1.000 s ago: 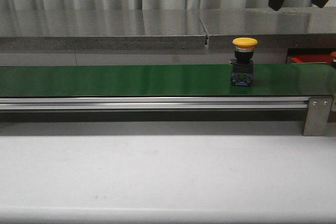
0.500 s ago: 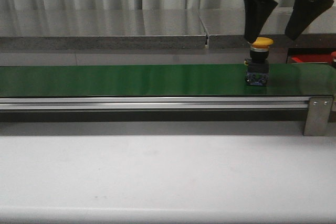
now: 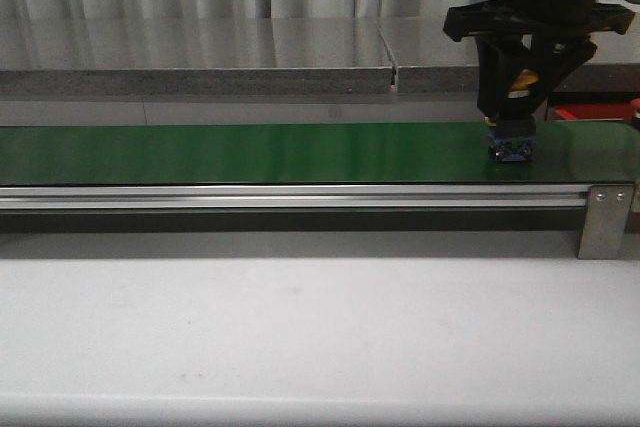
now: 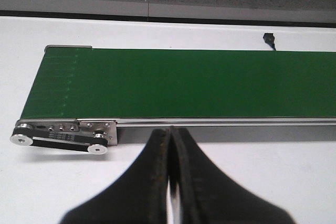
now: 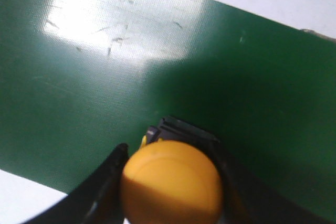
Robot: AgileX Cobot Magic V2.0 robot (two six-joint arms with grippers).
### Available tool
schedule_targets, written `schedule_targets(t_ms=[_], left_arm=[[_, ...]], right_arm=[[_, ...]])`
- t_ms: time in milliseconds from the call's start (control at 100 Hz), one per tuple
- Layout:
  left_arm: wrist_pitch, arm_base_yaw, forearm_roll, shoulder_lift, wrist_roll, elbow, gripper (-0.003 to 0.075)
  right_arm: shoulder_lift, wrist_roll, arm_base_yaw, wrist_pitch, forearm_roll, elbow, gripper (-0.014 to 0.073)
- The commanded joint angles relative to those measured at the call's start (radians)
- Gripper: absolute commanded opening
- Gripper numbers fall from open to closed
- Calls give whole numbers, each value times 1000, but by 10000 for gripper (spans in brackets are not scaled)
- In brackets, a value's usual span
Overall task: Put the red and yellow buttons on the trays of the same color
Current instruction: 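Lower the right gripper onto the yellow button on the belt and grasp, then carry the yellow button into the yellow tray and open the right gripper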
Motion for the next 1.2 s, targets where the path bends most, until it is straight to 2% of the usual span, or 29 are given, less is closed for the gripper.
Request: schedule_targets(t_ms=[0,210,440,820,1190], left_arm=[[-64,2,-17,3,-10,-27,-20],[-64,2,-17,3,-10,-27,-20],[-64,2,-17,3,-10,-27,-20],[-64,2,-17,3,-10,-27,-20],[-64,2,-17,3,-10,-27,-20]], right_arm=[[-53,-3,-7,-37,-9,-20,164],[-95,23,-18,-35,-15,-20,164],[-180,124,-77,17,-100,-12,164],[-328,129,-292,3,-108,150,164],[-378,139,-509,-54,-108,280,164]])
